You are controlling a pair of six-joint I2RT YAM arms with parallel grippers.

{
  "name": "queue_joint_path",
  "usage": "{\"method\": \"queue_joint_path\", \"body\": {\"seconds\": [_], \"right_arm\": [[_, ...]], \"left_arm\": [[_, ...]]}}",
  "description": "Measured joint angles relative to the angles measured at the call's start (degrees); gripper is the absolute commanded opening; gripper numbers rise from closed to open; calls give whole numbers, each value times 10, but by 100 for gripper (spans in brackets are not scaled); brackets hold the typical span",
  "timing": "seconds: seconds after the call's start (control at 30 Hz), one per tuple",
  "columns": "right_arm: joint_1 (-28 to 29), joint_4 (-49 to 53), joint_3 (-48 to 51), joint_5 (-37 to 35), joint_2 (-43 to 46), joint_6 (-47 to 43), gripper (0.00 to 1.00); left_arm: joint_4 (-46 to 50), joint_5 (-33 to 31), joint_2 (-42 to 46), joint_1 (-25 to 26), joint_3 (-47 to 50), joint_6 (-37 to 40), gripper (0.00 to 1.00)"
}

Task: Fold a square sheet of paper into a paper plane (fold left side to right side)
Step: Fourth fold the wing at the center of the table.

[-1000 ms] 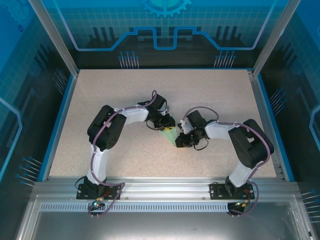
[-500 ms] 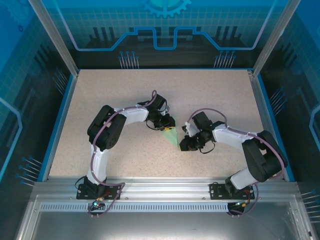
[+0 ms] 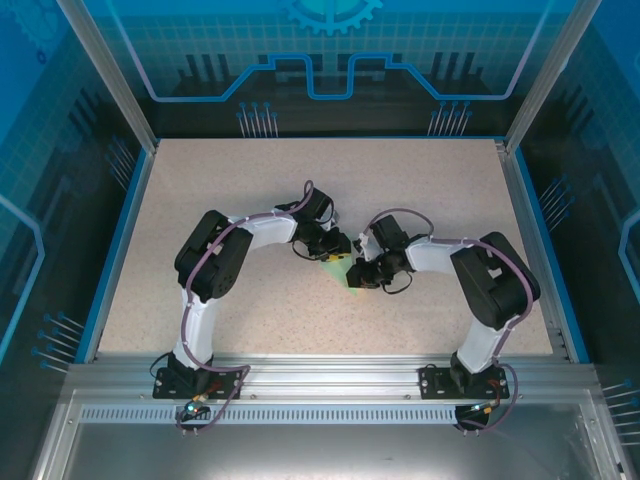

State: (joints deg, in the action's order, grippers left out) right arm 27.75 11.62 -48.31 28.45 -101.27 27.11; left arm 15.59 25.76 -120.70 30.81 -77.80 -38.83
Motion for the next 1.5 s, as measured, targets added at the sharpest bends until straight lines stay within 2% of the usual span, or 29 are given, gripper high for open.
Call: {"method": "queue_joint_path", "body": {"seconds": [0.33, 0.73, 1.2, 1.5], "right_arm": [[0, 9, 0, -6, -3, -8, 13], [0, 5, 4, -8, 0, -12, 12], [0, -3, 11, -8, 6, -12, 12], [0, -3, 14, -8, 9, -12, 12]], "left_arm": [[42, 7, -15, -7, -33, 17, 32], [132, 46, -65, -34, -121, 45, 33], [134, 50, -106, -122, -190, 92, 38], [143, 30, -90, -166, -209, 124, 41]]}}
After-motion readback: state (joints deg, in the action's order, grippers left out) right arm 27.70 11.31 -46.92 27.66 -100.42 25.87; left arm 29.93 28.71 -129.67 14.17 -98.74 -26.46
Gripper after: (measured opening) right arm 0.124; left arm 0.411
